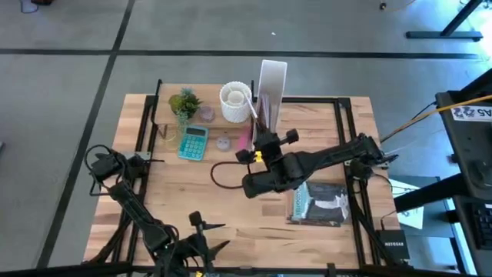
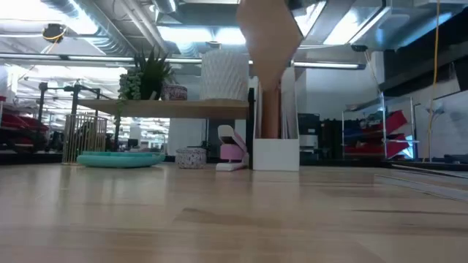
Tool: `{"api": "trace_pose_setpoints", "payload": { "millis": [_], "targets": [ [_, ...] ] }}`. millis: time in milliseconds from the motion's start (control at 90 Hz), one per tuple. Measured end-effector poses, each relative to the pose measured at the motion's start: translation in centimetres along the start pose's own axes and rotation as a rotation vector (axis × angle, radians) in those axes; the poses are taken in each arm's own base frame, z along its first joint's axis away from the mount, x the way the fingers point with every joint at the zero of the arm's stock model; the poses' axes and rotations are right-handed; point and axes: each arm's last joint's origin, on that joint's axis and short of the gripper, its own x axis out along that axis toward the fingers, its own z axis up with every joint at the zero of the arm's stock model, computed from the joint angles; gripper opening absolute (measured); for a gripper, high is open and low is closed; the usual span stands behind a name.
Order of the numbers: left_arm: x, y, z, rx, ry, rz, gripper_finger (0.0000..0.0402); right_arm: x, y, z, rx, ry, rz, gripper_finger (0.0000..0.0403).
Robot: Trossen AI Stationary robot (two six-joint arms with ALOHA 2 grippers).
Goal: Stock shelves
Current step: Put the red book in the book organizer
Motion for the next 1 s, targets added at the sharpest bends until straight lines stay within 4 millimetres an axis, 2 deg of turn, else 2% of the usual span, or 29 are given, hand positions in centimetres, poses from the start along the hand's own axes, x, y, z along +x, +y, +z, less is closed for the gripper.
{"api": "trace_pose_setpoints", "payload": {
  "millis": [133,311,811,1000],
  "targets": [
    [0.0,0.0,0.0,0.0,0.0,0.0,0.0235,0.3,-0.5,-0.2,0.0,-0.004,-0.016,0.0003],
    [0.0,0.0,0.0,0.0,0.0,0.0,0.0235,1.7,-1.1,-0.8,0.053,-0.009,-0.063,0.0003],
    [0.0,0.0,0.0,0.0,0.0,-0.001,0.0235,8.3,-1.5,-2.7,0.111,0.013,-0.235,0.0004],
    [0.0,0.0,0.0,-0.001,0.0,-0.001,0.0235,9.1,-1.7,-3.5,0.081,0.019,-0.26,0.0043]
  ]
}}
